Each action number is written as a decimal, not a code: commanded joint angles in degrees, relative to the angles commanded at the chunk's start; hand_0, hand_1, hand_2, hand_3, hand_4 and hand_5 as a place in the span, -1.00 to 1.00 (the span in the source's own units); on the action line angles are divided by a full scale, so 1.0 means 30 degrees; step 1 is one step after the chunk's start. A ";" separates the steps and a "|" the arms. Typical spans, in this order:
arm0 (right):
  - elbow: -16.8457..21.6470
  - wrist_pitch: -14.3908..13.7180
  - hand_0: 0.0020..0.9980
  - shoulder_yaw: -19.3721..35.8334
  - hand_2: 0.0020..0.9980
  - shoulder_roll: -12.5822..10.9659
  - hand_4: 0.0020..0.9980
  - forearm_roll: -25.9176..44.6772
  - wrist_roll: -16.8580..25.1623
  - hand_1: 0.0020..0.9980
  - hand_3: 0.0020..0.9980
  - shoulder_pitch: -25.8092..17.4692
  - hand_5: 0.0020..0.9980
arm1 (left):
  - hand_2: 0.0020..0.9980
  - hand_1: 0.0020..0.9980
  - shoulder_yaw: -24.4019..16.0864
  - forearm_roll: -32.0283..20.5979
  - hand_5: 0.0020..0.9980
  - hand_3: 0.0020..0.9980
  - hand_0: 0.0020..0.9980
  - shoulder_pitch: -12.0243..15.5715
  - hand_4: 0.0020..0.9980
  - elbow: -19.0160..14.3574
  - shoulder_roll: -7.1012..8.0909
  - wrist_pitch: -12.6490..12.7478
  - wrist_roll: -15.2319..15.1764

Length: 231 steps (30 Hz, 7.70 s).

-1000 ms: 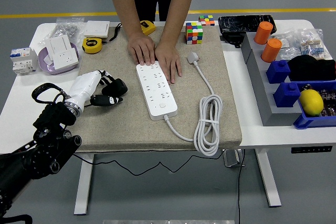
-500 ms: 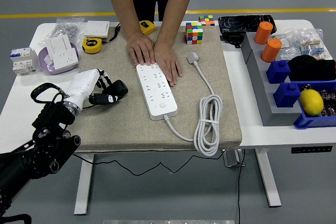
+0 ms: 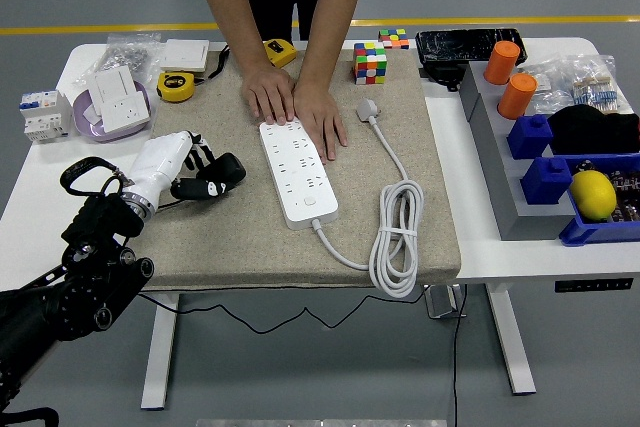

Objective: Pick up the plug,place it near the board,insert it into the board,press the button

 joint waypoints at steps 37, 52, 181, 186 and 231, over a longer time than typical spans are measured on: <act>0.0000 0.0009 0.93 -0.0259 0.70 -0.0118 1.00 0.0079 0.0021 0.80 0.75 0.0133 0.88 | -0.30 -0.18 0.5989 -0.2065 -0.76 -0.28 -0.10 -0.3180 0.15 -0.2479 0.1865 -0.0480 -0.0770; 0.0000 0.0007 0.93 -0.0293 0.70 -0.0130 1.00 0.0094 0.0038 0.80 0.75 0.0187 0.88 | -0.30 -0.18 0.6494 -0.2505 -0.75 -0.28 -0.09 -0.3448 0.15 -0.1022 0.1699 -0.0147 -0.1096; 0.0000 0.0293 0.93 -0.0621 0.70 -0.0139 1.00 0.0563 0.0058 0.81 0.75 0.0253 0.92 | 0.81 0.78 0.6625 -0.7253 0.71 0.93 0.62 -0.4012 1.00 0.0731 0.1062 -0.3720 -0.1968; 0.0000 0.0290 0.93 -0.0647 0.70 -0.0120 1.00 0.0631 0.0074 0.80 0.75 0.0287 0.93 | 0.93 0.96 0.4520 -0.8202 1.00 0.98 0.81 -0.3584 1.00 -0.0383 0.1096 -0.4204 -0.2071; 0.0000 0.0289 0.92 -0.0485 0.69 -0.0129 1.00 0.0909 0.0355 0.81 0.74 0.0152 0.87 | 0.81 0.95 -0.1055 -0.8281 1.00 0.72 0.92 0.6458 1.00 -1.0927 0.2393 -0.4670 0.1211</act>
